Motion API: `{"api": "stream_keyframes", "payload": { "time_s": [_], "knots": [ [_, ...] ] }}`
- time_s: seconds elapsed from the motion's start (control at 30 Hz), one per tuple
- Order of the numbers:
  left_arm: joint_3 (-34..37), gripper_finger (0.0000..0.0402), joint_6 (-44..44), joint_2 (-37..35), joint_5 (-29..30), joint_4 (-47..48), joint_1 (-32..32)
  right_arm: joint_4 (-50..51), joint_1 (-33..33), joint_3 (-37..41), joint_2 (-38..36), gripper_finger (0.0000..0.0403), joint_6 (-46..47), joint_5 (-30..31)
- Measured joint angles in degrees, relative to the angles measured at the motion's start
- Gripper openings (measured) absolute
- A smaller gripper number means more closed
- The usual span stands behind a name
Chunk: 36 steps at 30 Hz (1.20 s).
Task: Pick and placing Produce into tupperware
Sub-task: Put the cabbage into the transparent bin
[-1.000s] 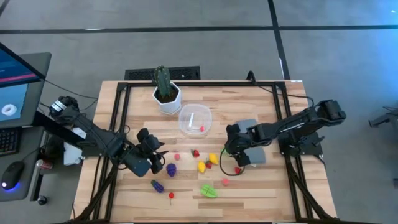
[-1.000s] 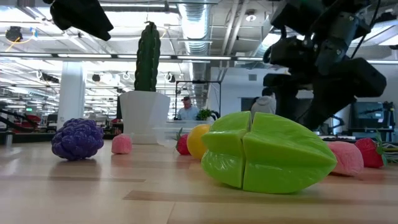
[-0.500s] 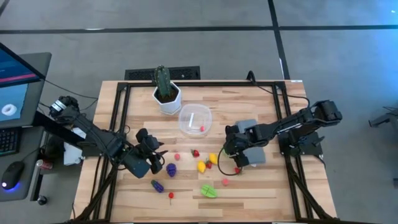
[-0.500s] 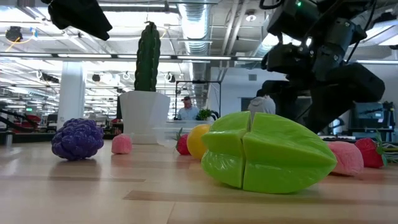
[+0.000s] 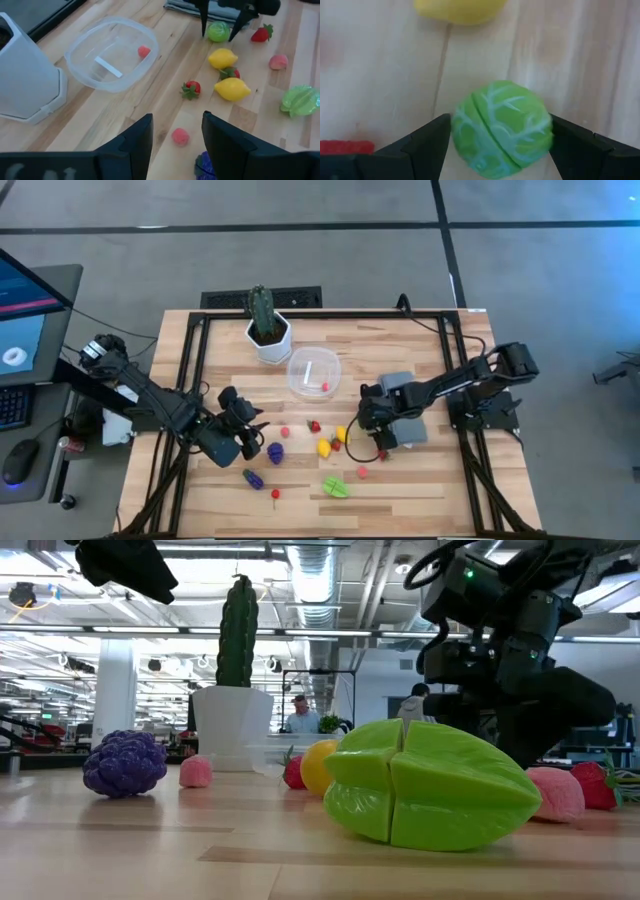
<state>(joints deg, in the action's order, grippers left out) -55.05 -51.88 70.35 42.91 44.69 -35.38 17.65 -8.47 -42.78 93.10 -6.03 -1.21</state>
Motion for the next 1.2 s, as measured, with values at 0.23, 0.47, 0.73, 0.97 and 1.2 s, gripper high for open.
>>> {"api": "stream_keyframes", "payload": {
  "time_s": [0.23,0.47,0.73,0.97,1.2],
  "knots": [
    [0.0,0.016,-0.04,0.0,0.07,0.98,-0.04,0.57,0.42,0.04,-0.37,0.0325,1.13,-0.3],
    [0.0,0.016,-0.2,0.0,0.49,0.96,-0.04,0.68,1.18,0.07,-0.37,0.0311,4.09,-0.53],
    [0.0,0.016,-0.22,0.0,0.66,0.94,-0.04,0.66,1.51,0.07,-0.4,0.0311,4.12,-1.73],
    [0.0,0.016,-0.22,0.0,0.67,0.94,-0.04,0.61,1.51,0.07,-0.42,0.031,4.56,-1.94],
    [0.0,0.016,-0.22,0.0,0.66,0.94,-0.04,0.53,1.53,0.09,-0.42,0.03,4.6,-2.23]
  ]
}}
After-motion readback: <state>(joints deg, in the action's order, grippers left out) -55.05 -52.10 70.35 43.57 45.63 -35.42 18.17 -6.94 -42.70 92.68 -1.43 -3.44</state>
